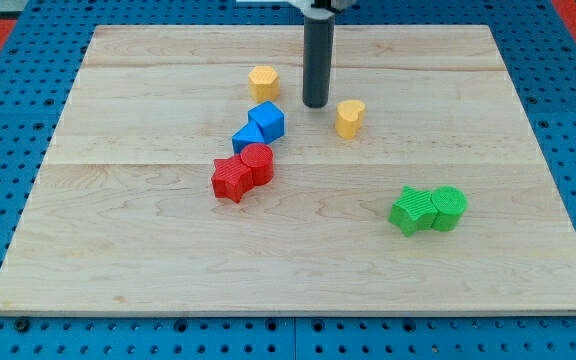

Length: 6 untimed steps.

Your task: Locate the yellow heart at the top side of the green circle

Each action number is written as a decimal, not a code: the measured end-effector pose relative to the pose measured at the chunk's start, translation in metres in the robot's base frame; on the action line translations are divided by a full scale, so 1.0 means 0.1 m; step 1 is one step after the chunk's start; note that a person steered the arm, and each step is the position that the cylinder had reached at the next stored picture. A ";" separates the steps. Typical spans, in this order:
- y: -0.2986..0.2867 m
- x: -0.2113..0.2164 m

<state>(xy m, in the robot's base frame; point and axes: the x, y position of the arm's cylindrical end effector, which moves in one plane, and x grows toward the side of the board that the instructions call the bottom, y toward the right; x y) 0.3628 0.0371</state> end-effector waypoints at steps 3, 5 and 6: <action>0.50 -0.12; 0.91 0.63; 0.91 0.22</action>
